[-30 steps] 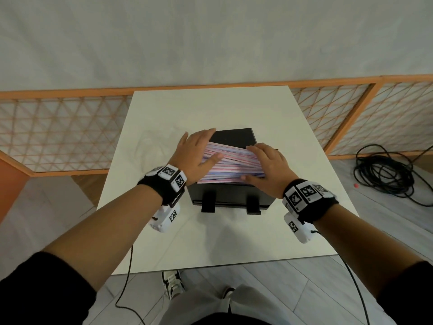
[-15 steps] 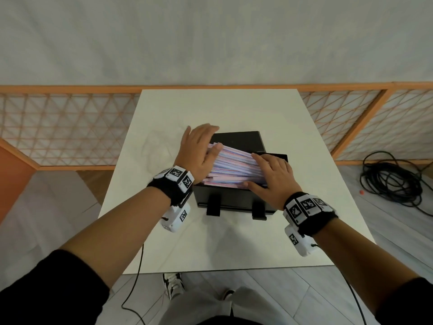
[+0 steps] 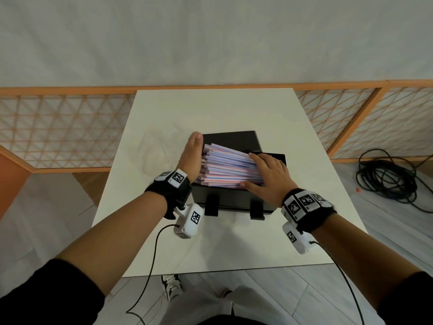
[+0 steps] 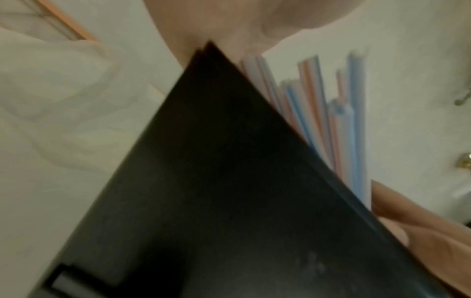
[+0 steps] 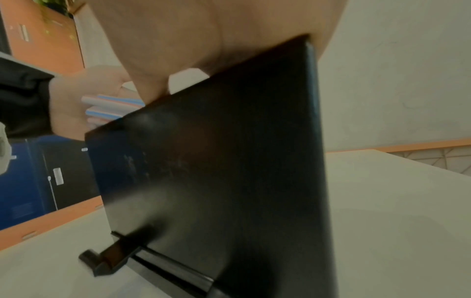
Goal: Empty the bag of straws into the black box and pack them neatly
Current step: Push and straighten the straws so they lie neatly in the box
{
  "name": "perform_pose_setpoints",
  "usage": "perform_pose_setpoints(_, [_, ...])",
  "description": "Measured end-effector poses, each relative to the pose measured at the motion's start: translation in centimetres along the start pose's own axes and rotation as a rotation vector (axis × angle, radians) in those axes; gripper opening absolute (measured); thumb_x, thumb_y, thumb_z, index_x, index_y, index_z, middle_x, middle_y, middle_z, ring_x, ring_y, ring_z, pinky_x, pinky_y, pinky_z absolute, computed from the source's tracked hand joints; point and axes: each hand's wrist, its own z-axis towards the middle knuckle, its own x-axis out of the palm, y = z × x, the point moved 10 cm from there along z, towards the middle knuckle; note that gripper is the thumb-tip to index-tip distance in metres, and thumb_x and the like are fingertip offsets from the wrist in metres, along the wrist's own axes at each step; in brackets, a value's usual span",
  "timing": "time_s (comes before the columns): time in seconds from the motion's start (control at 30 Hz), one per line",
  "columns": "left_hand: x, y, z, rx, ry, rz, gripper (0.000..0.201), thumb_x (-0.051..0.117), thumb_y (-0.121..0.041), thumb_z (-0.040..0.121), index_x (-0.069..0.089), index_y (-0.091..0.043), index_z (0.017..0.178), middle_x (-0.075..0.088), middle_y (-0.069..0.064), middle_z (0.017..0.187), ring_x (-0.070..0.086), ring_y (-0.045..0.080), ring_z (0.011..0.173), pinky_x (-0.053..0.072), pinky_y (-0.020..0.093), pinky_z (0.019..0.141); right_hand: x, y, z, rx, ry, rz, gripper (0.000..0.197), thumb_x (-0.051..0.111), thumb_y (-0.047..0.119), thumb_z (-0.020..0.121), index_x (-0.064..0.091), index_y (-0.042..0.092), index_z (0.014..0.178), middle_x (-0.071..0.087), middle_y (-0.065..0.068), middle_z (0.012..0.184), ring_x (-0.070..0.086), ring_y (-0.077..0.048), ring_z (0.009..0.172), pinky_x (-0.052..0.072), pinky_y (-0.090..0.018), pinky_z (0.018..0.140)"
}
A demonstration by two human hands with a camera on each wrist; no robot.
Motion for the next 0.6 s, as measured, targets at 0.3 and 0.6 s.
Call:
perform_pose_setpoints(0.3, [6.9,-4.5,-3.0,0.579,0.488,1.423,0.126,0.043,-0.09,0.061,0.003,-0.011,0.151,0.006,0.007,0.16,0.003,0.023,0.147,-0.002,0.051,0.118,1.6,0.0,1.9,0.209,0.277,-0.012,0.084,0.066,0.05,0.075,0.024,0.028,0.144,0.035,-0.003,0.143,0.038,-0.028,0.131,0.027,-0.05,0.109])
perform_pose_setpoints(0.6, [6.8,-6.6,-2.4,0.546,0.567,1.446,0.108,0.066,-0.075,0.061,0.023,-0.022,0.145,0.053,0.001,0.132,0.053,0.023,0.117,0.02,0.046,0.112,-1.5,1.6,2.5,0.111,0.192,-0.054,0.046,0.059,0.025,0.081,0.046,0.02,0.124,0.059,-0.005,0.12,0.056,-0.029,0.109,0.043,-0.044,0.096])
